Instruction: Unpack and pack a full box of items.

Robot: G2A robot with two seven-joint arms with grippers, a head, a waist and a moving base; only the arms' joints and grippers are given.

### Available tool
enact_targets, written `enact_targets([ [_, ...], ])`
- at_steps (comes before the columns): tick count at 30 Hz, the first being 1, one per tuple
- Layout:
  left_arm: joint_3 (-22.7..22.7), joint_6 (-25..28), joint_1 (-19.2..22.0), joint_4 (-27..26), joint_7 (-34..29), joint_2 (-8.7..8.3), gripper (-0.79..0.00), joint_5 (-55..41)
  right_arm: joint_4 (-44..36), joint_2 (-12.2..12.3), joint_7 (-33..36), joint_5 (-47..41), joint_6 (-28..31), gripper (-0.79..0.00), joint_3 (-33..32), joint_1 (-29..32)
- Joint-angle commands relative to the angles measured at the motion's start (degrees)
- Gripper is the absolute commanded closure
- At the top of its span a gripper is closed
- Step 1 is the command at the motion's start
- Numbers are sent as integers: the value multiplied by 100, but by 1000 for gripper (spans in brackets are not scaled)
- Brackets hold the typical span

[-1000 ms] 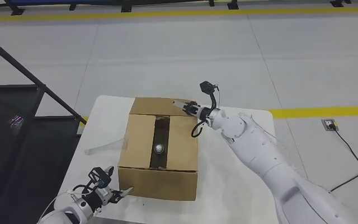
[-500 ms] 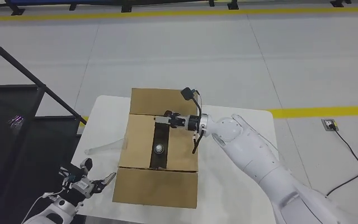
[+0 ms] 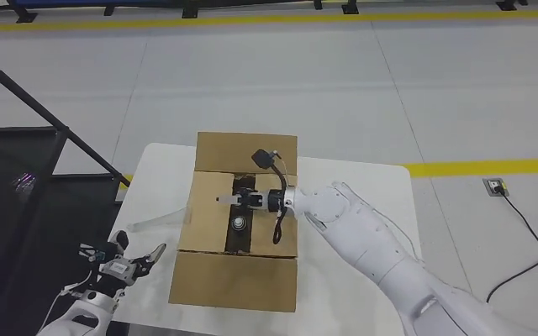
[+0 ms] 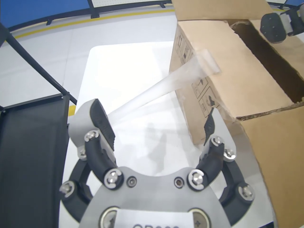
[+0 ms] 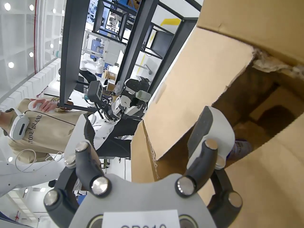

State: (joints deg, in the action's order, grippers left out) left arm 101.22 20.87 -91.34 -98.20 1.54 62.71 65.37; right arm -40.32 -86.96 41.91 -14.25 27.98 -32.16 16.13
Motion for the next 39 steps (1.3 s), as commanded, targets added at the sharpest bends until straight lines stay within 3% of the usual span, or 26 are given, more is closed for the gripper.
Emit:
enact_targets([
  [1,25,-43,-75,-80,108,3,-785,70,192,-95,-37,40,-197,-785,65,-59],
  [9,120,95,-456,-361,667,16,-785,222,947,-510,-125,-66,-460,-785,206,-211],
  [18,52,421,-645,-492,925,8,-785,615,1668,-931,325,-689,63,-785,99,-280],
  [29,-234,615,-603,-651,884,11,-785,923,2066,-1184,915,-1446,1049,-785,-289,-424],
  [39,-752,3,-127,-745,332,84,-785,725,2011,-1394,1253,-1553,1327,-785,-397,-535],
])
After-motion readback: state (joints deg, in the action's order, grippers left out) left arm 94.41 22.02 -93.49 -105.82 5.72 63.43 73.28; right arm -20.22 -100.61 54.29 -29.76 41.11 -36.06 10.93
